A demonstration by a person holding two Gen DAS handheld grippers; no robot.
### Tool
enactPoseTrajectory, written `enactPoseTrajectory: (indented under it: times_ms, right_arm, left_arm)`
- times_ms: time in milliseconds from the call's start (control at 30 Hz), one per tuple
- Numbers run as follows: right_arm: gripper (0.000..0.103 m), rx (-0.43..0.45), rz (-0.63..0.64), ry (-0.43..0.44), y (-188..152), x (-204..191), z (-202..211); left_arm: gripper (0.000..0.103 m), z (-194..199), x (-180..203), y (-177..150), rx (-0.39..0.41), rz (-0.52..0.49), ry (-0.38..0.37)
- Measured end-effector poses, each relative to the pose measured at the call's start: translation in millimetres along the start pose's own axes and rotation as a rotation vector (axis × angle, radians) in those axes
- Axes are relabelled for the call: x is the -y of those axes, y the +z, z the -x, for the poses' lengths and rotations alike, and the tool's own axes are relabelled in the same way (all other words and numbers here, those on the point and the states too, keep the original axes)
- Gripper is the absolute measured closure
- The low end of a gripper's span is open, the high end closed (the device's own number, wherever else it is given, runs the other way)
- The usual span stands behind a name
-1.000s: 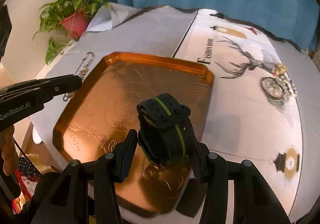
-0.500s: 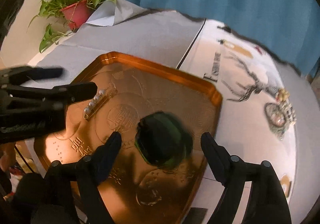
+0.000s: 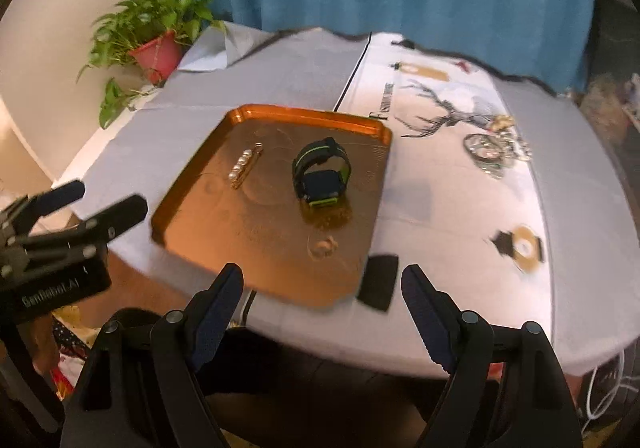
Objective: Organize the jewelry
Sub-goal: 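Carry the watch into the tray with the right gripper while the left gripper carries the pearl hairpin there, then withdraw both grippers from the tray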
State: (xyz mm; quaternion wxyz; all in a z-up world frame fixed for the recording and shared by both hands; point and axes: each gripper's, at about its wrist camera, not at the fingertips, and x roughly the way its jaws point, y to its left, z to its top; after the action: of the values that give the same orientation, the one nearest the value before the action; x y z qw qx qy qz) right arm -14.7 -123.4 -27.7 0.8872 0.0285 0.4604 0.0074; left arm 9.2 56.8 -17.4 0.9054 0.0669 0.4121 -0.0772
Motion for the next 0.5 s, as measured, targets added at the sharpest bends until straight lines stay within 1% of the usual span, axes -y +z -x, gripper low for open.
enactPoseTrajectory:
  times_ms: [67, 233, 367, 500]
  right_arm:
    - [0.021, 0.029, 0.009, -0.013, -12.9, -3.9, 24.1]
    - [0.021, 0.086, 0.035, -0.034, -36.5, -14.9, 67.1]
    - [0.021, 0.109, 0.04, -0.028, -48.0, -23.0, 88.8]
    - [0.021, 0.128, 0.043, -0.03, -54.0, -26.4, 101.0]
  left_arm:
    - [0.007, 21.1, 1.4, -14.1, 0.025, -0.011, 0.009]
    - [0.007, 53.0, 6.0, -33.5, 0.061, -0.034, 0.025]
    - [0.007, 70.7, 13.0, -42.2, 0.082, -0.055, 0.028]
    - [0.007, 82.8, 16.4, -46.7, 0.098, -0.062, 0.022]
